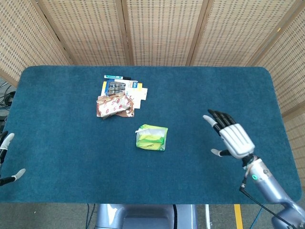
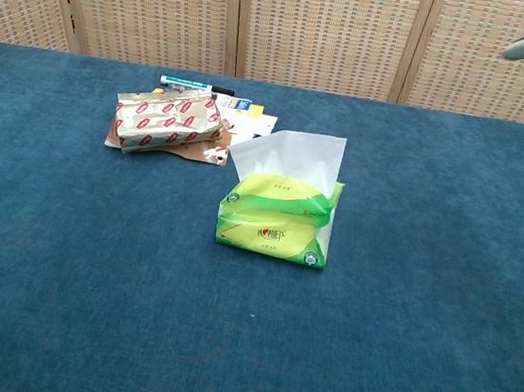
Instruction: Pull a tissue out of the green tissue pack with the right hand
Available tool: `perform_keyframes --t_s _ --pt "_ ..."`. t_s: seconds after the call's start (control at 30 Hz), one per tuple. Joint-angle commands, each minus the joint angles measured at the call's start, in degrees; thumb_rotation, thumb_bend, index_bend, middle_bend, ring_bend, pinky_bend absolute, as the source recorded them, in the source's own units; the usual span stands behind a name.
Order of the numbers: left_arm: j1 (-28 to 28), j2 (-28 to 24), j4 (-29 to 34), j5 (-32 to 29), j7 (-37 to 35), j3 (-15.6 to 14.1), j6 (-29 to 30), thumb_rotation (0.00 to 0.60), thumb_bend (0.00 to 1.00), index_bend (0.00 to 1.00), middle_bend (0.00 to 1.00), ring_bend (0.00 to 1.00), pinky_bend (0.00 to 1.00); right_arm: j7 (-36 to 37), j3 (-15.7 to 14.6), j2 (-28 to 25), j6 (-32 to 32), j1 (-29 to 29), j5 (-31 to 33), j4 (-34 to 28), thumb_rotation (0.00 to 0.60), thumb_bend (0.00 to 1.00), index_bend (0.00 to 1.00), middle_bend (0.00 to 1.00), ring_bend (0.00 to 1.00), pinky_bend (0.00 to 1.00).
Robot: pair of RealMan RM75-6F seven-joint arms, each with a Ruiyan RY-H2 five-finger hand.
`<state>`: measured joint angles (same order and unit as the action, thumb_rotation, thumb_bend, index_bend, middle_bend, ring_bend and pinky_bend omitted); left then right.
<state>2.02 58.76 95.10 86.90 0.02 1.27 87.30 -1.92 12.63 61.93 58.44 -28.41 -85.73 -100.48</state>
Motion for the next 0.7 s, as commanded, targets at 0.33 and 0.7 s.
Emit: perform_keyframes --t_s 0.33,0.7 --pt "0.5 -1.2 0.6 -2.1 -2.4 1.0 -1.1 0.600 0.00 0.00 0.00 0.00 0.00 -18.3 5.4 16.0 -12.2 -19.9 32.6 1.0 0.600 0.05 0.19 0.20 0.09 0.24" --pt "0.6 -2.7 0.4 -2.4 -5.9 1.1 -1.9 0.600 0.00 0.00 0.00 0.00 0.00 -30.0 4.1 28.5 -3.9 -27.4 47.1 8.4 0.600 0.21 0.33 0.34 0.27 0.33"
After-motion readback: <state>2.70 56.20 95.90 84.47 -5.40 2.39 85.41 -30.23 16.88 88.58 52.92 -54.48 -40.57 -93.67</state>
